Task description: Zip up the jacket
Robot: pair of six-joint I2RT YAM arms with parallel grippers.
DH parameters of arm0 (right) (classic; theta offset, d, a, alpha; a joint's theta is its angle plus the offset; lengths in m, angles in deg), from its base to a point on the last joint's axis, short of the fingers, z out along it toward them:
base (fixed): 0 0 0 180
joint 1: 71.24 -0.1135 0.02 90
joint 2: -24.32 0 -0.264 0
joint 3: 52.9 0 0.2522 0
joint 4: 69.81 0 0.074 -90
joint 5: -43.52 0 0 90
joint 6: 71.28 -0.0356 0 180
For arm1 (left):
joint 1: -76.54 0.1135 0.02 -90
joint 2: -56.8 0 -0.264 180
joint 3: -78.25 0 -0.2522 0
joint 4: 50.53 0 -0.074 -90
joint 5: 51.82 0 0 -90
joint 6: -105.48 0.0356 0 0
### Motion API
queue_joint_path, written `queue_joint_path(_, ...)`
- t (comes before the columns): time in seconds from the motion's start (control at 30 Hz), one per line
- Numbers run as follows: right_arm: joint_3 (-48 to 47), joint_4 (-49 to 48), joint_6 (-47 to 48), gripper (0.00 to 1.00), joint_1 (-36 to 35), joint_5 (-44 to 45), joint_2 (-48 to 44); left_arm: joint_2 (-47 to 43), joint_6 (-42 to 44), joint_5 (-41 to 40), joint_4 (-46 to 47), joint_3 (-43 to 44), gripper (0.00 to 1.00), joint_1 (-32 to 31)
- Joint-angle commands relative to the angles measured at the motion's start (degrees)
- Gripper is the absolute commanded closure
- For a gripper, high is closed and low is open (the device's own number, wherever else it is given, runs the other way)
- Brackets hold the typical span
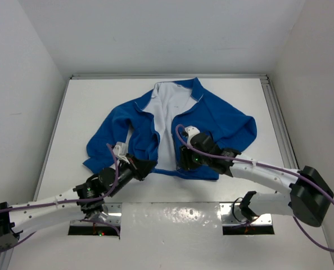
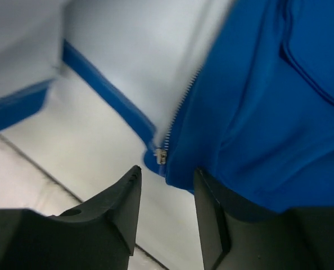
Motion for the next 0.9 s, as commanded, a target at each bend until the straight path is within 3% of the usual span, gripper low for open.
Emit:
queue_joint_path(0.0, -3.1, 3.1, 2.4, 0.57, -0.2, 4.5, 2.3, -0.5, -1.2, 0.4, 3.5, 0.0, 1.00, -0.2)
queue_joint_path(0.27, -3.6, 1.2, 2.3, 0.53, -0.2, 8.6, 7.4, 3.1, -0.5, 2.3, 4.7, 1.0, 1.00, -0.3)
queue_joint_path(0.47, -2.0, -1.4, 0.5, 0.58, -0.2, 9.8, 10.8, 2.1, -0.9, 1.4, 4.9, 0.1, 1.00, -0.3)
queue_joint_path(0.57, -1.8, -1.6, -0.2, 0.80, -0.2, 9.6, 11.0, 1.7, -1.1, 1.4, 5.1, -0.4, 1.00, -0.3)
queue_joint_path(0.7, -1.1, -2.4, -0.8, 1.00, -0.2, 10.9, 8.3, 2.3, -0.7, 1.3, 4.7, 0.2, 1.00, -0.3)
queue_joint_path(0.87, -1.7, -0.3, -2.2, 1.00, -0.2, 7.1, 3.5, 2.3, 0.1, 0.6, 4.0, 1.6, 1.00, -0.3)
